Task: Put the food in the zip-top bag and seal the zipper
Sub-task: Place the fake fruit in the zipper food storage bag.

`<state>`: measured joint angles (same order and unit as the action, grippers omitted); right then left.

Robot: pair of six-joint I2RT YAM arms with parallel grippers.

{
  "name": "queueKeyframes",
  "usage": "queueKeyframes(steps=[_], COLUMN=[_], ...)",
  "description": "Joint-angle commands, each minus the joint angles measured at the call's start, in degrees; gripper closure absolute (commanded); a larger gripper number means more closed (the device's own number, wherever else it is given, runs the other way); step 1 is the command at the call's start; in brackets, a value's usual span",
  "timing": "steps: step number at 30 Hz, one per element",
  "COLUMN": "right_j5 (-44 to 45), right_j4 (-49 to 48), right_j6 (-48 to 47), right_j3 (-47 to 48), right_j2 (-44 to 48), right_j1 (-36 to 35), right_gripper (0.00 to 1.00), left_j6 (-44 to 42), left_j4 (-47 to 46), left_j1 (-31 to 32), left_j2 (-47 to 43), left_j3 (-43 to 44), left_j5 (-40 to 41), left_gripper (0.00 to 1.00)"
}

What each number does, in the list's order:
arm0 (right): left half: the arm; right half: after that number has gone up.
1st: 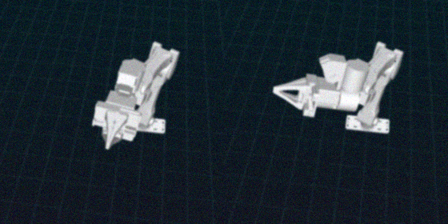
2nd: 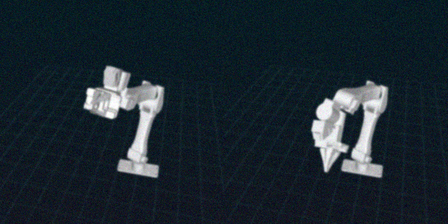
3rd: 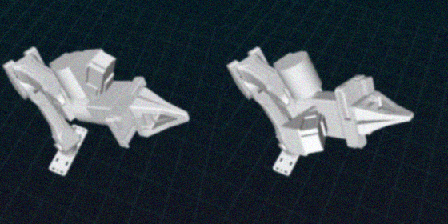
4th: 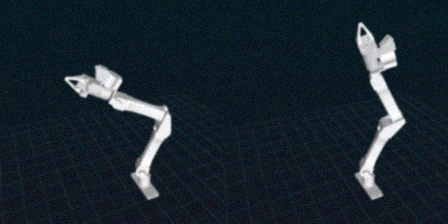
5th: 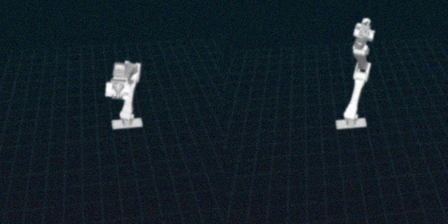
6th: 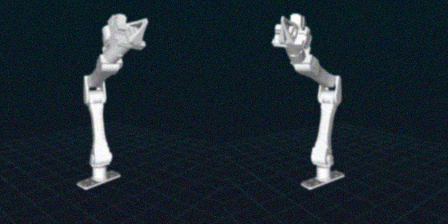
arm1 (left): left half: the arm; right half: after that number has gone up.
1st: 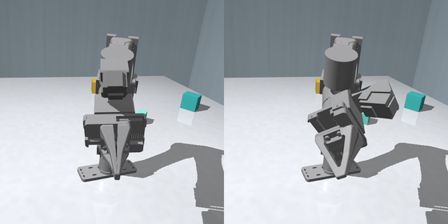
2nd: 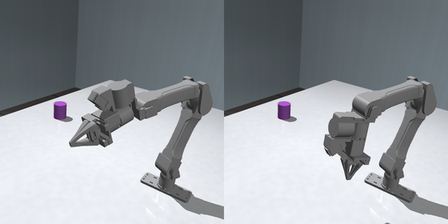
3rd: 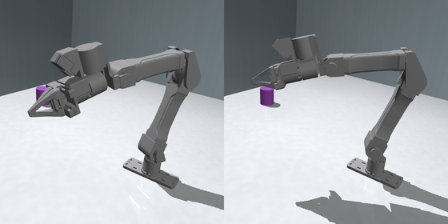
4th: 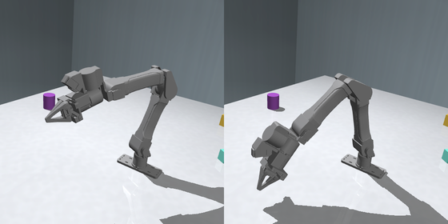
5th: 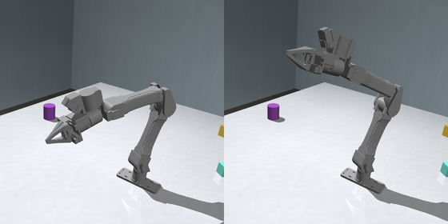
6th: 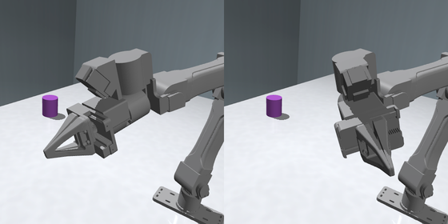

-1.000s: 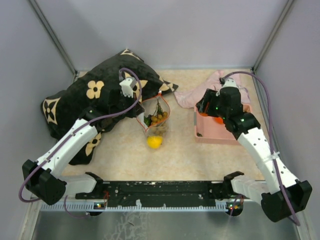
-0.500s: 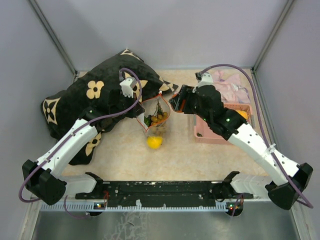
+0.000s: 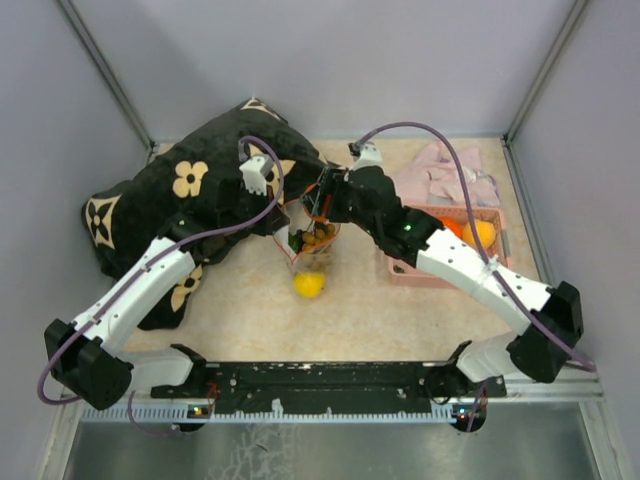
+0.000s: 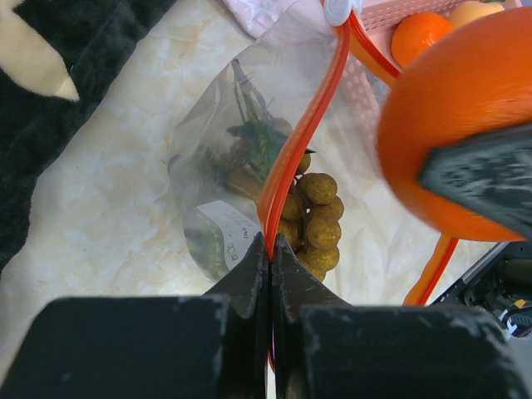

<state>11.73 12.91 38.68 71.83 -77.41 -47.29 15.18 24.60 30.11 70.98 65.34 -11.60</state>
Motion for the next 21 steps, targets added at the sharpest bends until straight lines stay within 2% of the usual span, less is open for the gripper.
queueKeyframes(steps=[1, 5, 11, 15, 16, 21], right_j5=[-0.06, -0.39, 0.90, 0.96, 1.13, 3.09], right_j4=[-5.91, -4.93, -3.14, -3.08, -2.78, -1.02], right_j6=[2.14, 1.95, 2.02, 2.41, 2.47, 2.76], right_j3=[4.51, 6.43, 7.12, 7.24, 7.46, 8.23], right_j2=[-3.79, -6.60, -8.73, -9.53, -9.64, -9.80], right_j1=[-1.10, -1.46, -1.89, -2.03, -2.09, -2.11], right_gripper=[0.74, 0.70, 0.51, 0.46, 0.41, 0.37], left_j6=[0.15, 0.10, 0.11, 0.18, 0.20, 0.32], left_j4=[-1.66, -1.66, -1.66, -1.62, -1.63, -1.58], left_j1=[-0.41, -0.47, -0.45, -0.43, -0.44, -0.52], left_j2=[-1.26, -1.25, -1.42, -1.37, -1.37, -1.40], left_j3=[0.57, 0.53, 0.57, 0.52, 0.49, 0.48], left_j5=[-0.93, -0.70, -0.74, -0.63, -0.60, -0.42], left_gripper=[1.00, 1.00, 1.00, 1.00, 1.00, 1.00])
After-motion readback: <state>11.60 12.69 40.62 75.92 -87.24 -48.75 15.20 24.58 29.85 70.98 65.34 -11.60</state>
